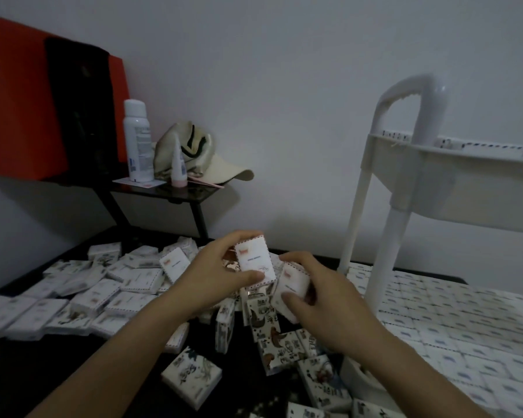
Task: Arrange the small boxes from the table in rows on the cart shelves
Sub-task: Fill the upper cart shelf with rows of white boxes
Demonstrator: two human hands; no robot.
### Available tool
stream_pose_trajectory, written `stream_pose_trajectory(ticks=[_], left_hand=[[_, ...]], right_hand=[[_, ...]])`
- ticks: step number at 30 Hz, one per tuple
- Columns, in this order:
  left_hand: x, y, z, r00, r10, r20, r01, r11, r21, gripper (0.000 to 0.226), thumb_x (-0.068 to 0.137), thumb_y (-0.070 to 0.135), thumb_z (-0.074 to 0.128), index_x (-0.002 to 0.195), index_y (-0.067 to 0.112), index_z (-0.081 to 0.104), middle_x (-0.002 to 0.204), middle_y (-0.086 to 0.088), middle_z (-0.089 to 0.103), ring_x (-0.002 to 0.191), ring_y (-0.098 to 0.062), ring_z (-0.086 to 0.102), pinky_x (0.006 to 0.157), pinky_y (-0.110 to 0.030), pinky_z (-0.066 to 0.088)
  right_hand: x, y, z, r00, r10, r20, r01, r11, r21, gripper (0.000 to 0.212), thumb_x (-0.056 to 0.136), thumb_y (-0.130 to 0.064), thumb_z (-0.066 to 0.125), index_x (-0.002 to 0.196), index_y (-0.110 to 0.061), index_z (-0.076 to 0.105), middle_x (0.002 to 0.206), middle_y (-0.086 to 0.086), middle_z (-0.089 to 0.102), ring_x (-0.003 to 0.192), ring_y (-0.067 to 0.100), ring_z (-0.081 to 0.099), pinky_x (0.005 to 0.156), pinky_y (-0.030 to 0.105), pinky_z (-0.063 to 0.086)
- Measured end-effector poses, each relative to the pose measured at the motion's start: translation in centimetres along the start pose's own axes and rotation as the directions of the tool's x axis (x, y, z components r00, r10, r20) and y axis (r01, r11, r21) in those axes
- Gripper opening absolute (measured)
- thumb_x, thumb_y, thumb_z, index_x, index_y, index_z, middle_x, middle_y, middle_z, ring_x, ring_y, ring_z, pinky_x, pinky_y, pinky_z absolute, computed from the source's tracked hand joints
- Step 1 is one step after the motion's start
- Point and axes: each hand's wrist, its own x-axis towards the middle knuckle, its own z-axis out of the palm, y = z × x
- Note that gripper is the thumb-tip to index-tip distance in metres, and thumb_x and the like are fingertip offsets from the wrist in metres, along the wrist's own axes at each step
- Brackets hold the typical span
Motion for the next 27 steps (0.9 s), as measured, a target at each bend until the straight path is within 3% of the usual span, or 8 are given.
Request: stream_pose_trajectory(ticks=[3, 4, 7, 10, 14, 18, 23, 27], left_hand=[[-2.1, 2.3, -1.3, 1.000, -0.006, 0.006, 0.007, 0.999, -0.051, 0.058, 0.075, 0.013, 0.081, 0.117, 0.048, 0.062, 0.114, 0.015, 0.065, 0.104, -0.002, 0.061, 0.091, -0.032, 0.054], [-2.7, 3.0, -1.6, 1.000, -0.004, 0.009, 0.004, 0.997, -0.074, 0.058, 0.076, 0.010, 0.079, 0.115, 0.049, 0.063, 0.114, 0.014, 0.066, 0.104, -0.003, 0.061, 0.090, -0.030, 0.054], [-4.0, 5.5, -2.0, 1.000, 0.018, 0.004, -0.017, 0.988, -0.151, 0.056, 0.081, 0.001, 0.070, 0.110, 0.048, 0.067, 0.110, 0.006, 0.069, 0.103, -0.011, 0.064, 0.082, -0.028, 0.053], [-4.5, 8.4, -1.7, 0.996, 0.059, -0.060, -0.069, 0.980, -0.189, 0.054, 0.082, -0.004, 0.064, 0.104, 0.045, 0.071, 0.104, 0.001, 0.072, 0.099, -0.020, 0.066, 0.078, -0.029, 0.056], [-4.9, 12.6, -0.8, 0.991, 0.117, -0.060, -0.127, 0.972, -0.198, 0.044, 0.084, 0.005, 0.065, 0.103, 0.043, 0.072, 0.106, -0.014, 0.068, 0.100, -0.035, 0.063, 0.088, -0.049, 0.055], [-4.3, 16.8, 0.2, 0.974, 0.223, -0.036, -0.225, 0.952, -0.207, 0.045, 0.090, 0.003, 0.056, 0.103, 0.042, 0.072, 0.104, -0.005, 0.071, 0.096, -0.022, 0.067, 0.083, -0.038, 0.056], [-1.9, 22.6, 1.5, 0.912, 0.404, -0.073, -0.410, 0.897, -0.163, 0.042, 0.089, 0.002, 0.058, 0.104, 0.039, 0.070, 0.100, 0.004, 0.071, 0.094, -0.018, 0.067, 0.077, -0.037, 0.060], [1.5, 25.7, 3.1, 0.836, 0.537, -0.108, -0.545, 0.836, -0.059, 0.040, 0.088, 0.001, 0.058, 0.106, 0.035, 0.069, 0.098, 0.015, 0.068, 0.088, -0.004, 0.064, 0.069, -0.015, 0.053]], right_hand=[[-1.7, -1.2, -1.9, 0.994, 0.086, 0.067, -0.106, 0.909, 0.402, 0.041, 0.086, -0.027, 0.066, 0.114, -0.054, 0.053, 0.094, -0.013, 0.068, 0.075, 0.011, 0.069, 0.067, 0.035, 0.059], [-2.2, -1.6, -2.5, 0.990, 0.107, 0.087, -0.137, 0.852, 0.505, 0.040, 0.086, -0.021, 0.066, 0.111, -0.052, 0.058, 0.092, -0.012, 0.069, 0.070, 0.015, 0.069, 0.062, 0.035, 0.058], [-3.6, -2.8, -4.7, 0.986, 0.119, 0.118, -0.168, 0.737, 0.654, 0.040, 0.090, -0.008, 0.060, 0.108, -0.043, 0.064, 0.063, -0.010, 0.063, 0.044, 0.015, 0.051, 0.040, 0.025, 0.037], [-4.7, -3.3, -7.0, 0.989, 0.117, 0.087, -0.144, 0.701, 0.699, 0.040, 0.092, -0.004, 0.052, 0.109, -0.037, 0.065, 0.055, -0.005, 0.060, 0.044, 0.019, 0.049, 0.039, 0.024, 0.033], [-5.9, -3.4, -10.3, 0.993, 0.119, 0.015, -0.094, 0.694, 0.714, 0.043, 0.094, -0.002, 0.045, 0.109, -0.036, 0.067, 0.060, 0.005, 0.060, 0.045, 0.021, 0.051, 0.039, 0.025, 0.033], [-6.6, -3.6, -14.8, 0.993, 0.082, -0.081, -0.007, 0.744, 0.669, 0.044, 0.094, -0.002, 0.046, 0.111, -0.037, 0.067, 0.063, 0.004, 0.063, 0.047, 0.021, 0.053, 0.040, 0.027, 0.035], [-6.2, -3.4, -21.4, 0.968, 0.063, -0.241, 0.087, 0.820, 0.566, 0.043, 0.091, -0.007, 0.056, 0.117, -0.040, 0.060, 0.070, -0.002, 0.069, 0.050, 0.012, 0.052, 0.041, 0.020, 0.039], [-3.8, -1.4, -26.1, 0.918, 0.095, -0.384, 0.119, 0.859, 0.497, 0.020, 0.089, -0.012, 0.063, 0.102, -0.027, 0.061, 0.068, -0.006, 0.067, 0.052, 0.008, 0.048, 0.042, 0.017, 0.036]])
